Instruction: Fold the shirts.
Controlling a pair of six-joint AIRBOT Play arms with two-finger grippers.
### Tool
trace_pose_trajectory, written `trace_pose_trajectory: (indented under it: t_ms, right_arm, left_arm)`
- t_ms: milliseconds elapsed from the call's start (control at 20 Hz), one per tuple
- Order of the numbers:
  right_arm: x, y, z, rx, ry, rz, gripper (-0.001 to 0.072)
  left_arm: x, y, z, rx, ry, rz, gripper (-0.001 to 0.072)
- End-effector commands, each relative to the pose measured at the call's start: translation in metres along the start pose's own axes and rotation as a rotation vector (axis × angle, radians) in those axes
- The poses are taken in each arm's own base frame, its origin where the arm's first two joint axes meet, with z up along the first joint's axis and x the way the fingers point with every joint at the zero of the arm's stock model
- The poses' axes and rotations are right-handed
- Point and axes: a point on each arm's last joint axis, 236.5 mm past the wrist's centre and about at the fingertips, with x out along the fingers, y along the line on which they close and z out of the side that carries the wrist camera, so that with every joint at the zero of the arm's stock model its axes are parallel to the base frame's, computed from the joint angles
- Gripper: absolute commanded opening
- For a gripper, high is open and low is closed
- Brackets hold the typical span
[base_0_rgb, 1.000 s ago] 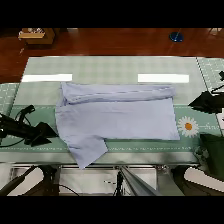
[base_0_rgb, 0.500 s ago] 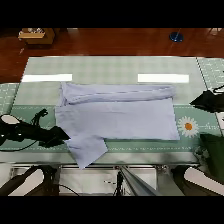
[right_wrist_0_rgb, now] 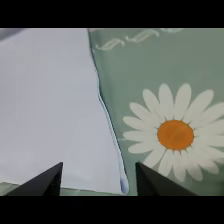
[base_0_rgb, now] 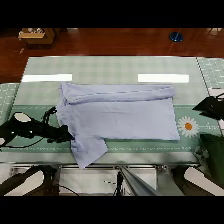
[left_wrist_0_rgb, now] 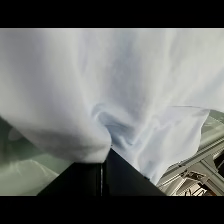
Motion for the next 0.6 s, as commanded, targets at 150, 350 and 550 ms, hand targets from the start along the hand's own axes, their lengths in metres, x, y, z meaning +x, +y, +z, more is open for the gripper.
trace_pose_trajectory:
  t_ms: [150,350,550]
  right_arm:
    - [0.052,-0.030,-0.071,0.148,0.165,0.038,0.0537]
    - [0.075,-0.035,-0.087,0.173,0.174,0.039,0.0536]
    - [0.097,-0.026,-0.089,0.231,0.128,0.097,0.0527]
  left_arm:
    - [-0.002,0.003,0.000,0.022,-0.002,-0.001,0.0028]
    - [-0.002,0.003,0.000,0.024,-0.002,-0.001,0.0028]
    - [-0.002,0.003,0.000,0.024,-0.002,-0.001,0.0028]
